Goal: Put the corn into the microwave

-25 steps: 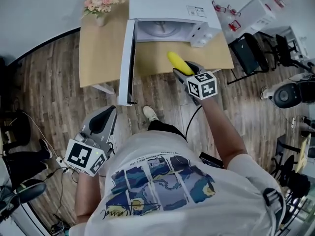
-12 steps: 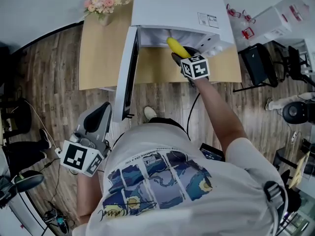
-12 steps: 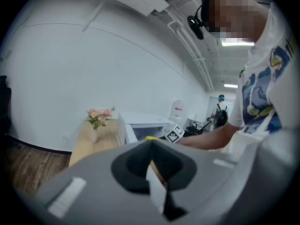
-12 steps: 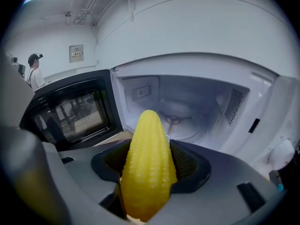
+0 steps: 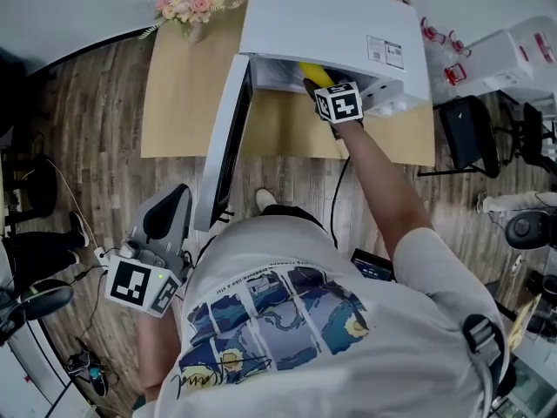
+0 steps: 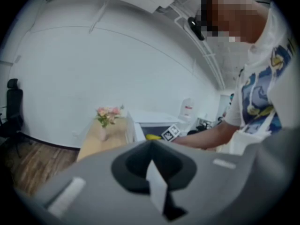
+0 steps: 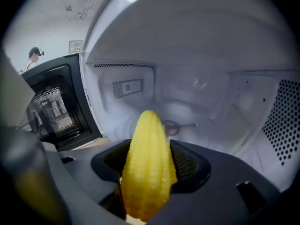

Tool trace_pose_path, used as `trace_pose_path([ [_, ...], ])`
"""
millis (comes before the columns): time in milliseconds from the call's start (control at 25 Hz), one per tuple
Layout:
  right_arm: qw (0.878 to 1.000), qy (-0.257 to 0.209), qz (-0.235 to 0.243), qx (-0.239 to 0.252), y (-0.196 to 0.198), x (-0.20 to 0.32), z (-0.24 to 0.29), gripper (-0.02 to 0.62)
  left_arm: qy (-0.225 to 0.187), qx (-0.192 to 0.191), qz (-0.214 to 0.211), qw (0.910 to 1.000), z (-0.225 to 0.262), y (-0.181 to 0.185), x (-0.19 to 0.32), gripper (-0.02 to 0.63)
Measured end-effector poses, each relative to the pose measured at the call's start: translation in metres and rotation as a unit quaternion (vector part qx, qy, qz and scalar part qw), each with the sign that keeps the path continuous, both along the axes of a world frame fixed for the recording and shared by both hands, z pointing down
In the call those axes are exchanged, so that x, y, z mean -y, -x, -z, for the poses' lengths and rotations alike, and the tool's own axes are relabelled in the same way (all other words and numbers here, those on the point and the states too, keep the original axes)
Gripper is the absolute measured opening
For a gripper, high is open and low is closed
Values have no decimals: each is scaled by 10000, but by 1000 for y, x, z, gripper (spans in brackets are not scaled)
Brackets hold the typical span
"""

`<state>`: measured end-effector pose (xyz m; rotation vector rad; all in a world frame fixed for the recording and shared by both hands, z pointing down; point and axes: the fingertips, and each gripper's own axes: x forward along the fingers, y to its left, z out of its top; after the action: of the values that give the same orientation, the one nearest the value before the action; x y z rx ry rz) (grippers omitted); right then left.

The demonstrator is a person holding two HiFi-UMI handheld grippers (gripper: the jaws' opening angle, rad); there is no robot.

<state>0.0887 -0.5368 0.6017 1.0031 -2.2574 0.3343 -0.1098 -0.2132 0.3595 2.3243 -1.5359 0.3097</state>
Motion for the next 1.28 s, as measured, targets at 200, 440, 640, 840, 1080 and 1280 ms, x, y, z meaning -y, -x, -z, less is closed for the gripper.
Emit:
trace_pose_path([
  [200,9999,-102,5,-76,10,21,-8,256,93,26,170,9998,-4,1,3,8],
  [440,9997,-145,25,-192,17,35,-16,256,147,16,332,9993,-8,2,3,8],
  [640,9997,-141,-6,-216,19,40,-19,256,216,33,370,9991,-11,2,5,8],
  [840,9997,-181,-16,-168,21,41,-18,256,220,18,356,9991,-11,2,8,8],
  [1080,9996,-235,21,-163,19,41,-19,256,262,-2,338,9991,-15,3,8,8],
  [1280,9995,-313,-57,-37,14,38,-12,258,254,-12,300,9992,-14,5,2,8],
])
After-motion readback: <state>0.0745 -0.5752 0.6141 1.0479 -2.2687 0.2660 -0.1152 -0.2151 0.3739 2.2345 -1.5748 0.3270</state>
